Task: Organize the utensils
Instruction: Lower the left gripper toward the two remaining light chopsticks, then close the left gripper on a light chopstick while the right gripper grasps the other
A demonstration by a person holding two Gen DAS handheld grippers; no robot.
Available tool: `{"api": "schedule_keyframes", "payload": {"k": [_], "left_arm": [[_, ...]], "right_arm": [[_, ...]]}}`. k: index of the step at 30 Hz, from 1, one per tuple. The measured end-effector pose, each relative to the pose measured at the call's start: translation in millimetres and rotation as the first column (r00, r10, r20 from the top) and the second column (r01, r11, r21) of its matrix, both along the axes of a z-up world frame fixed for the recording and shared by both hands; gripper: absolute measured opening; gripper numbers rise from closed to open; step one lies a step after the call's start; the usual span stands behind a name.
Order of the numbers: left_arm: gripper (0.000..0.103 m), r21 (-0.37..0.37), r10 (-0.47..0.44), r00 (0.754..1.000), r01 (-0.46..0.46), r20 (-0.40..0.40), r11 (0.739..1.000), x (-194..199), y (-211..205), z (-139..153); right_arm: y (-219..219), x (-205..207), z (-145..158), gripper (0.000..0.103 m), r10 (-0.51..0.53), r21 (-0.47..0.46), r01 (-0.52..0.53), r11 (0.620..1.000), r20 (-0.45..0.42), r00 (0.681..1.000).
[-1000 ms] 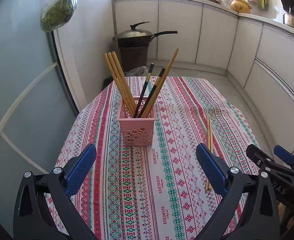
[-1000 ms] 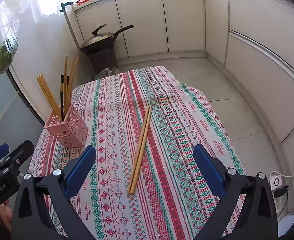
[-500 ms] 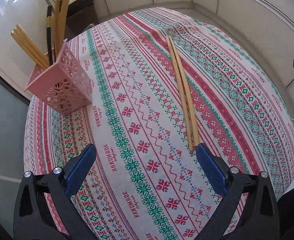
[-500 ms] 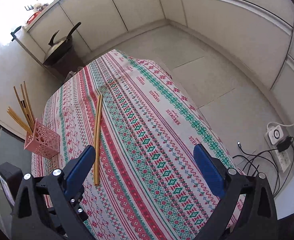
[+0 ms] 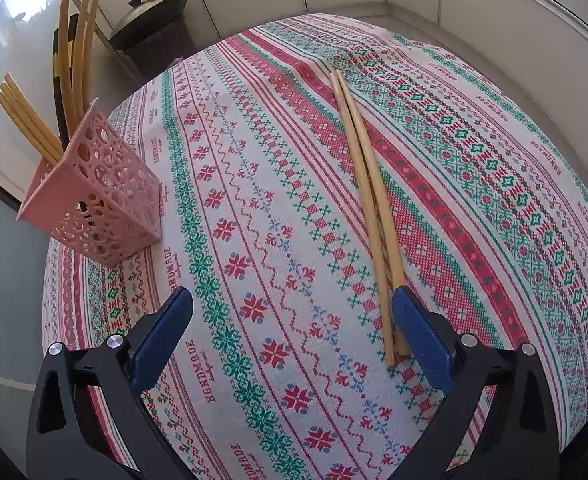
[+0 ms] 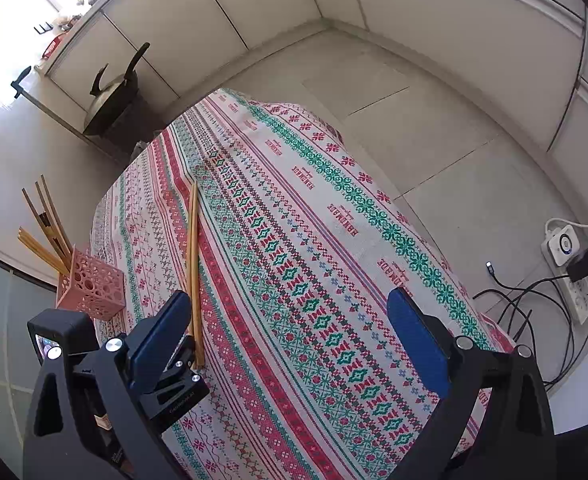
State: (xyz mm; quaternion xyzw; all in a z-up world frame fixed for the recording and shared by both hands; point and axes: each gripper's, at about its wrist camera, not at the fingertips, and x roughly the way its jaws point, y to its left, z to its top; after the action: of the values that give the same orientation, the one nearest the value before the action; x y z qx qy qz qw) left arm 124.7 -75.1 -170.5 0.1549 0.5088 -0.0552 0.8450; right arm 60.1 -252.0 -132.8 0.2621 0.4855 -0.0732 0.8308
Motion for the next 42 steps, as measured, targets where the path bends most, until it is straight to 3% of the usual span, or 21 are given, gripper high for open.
{"api": "schedule_keyframes", "payload": {"k": [5, 8, 10, 11, 13, 16, 17, 18, 22, 27, 33, 40, 42], "left_arm": [[0.095, -0.046, 0.001, 0.999, -0.003, -0.042, 0.999, 7, 0, -2], [0.089, -0.042, -0.031, 0.997, 0.028, -0.076, 0.999, 4, -6, -10], [0.074, -0.085, -0.054, 0.994, 0.046, -0.092, 0.995, 1, -6, -8], [0.057, -0.126, -0.075, 0.991, 0.06, -0.111, 0.99, -1, -7, -6], [0.038, -0.156, -0.096, 0.988, 0.077, -0.121, 0.985, -4, -9, -5], [0.026, -0.22, -0.101, 0.985, 0.068, -0.141, 0.973, -6, -6, -4], [0.012, -0.247, -0.102, 0.983, 0.063, -0.151, 0.967, -6, -3, -3], [0.005, -0.27, -0.101, 0.982, 0.055, -0.16, 0.961, -7, -1, -3], [0.004, -0.268, -0.097, 0.991, 0.068, -0.096, 0.961, -20, 12, 13], [0.004, -0.328, -0.083, 0.994, 0.1, 0.064, 0.94, -49, 35, 70], [0.004, -0.334, -0.068, 0.951, 0.172, 0.301, 0.927, -83, 61, 142], [0.004, -0.333, -0.018, 0.912, 0.168, 0.411, 0.928, -97, 90, 181], [0.004, -0.324, -0.017, 0.903, 0.171, 0.428, 0.93, -99, 92, 189]], "right_arm": [[-5, 1, -4, 0.095, -0.015, 0.009, 0.015, 1.0, -0.013, 1.0], [-7, 3, -7, 0.095, -0.018, 0.021, 0.018, 1.0, -0.024, 1.0], [-7, 4, -9, 0.095, -0.017, 0.029, 0.018, 0.999, -0.033, 0.999], [-6, 4, -10, 0.095, -0.018, 0.033, 0.019, 0.999, -0.038, 0.999], [-6, 5, -11, 0.095, -0.02, 0.037, 0.022, 0.999, -0.043, 0.999], [-4, 6, -13, 0.095, -0.022, 0.039, 0.025, 0.999, -0.054, 0.998], [-4, 7, -14, 0.095, -0.021, 0.04, 0.024, 0.999, -0.057, 0.998], [-3, 8, -15, 0.095, -0.019, 0.039, 0.021, 0.999, -0.061, 0.998], [1, 16, -19, 0.095, -0.022, 0.029, 0.024, 0.999, -0.078, 0.997], [6, 48, -18, 0.095, -0.05, 0.012, 0.051, 0.999, -0.075, 0.996], [39, 116, -26, 0.095, -0.006, -0.023, 0.004, 1.0, -0.087, 0.996], [84, 202, -60, 0.094, 0.09, -0.202, -0.141, 0.969, -0.239, 0.967], [93, 217, -71, 0.081, 0.109, -0.239, -0.181, 0.954, -0.285, 0.952]]}}
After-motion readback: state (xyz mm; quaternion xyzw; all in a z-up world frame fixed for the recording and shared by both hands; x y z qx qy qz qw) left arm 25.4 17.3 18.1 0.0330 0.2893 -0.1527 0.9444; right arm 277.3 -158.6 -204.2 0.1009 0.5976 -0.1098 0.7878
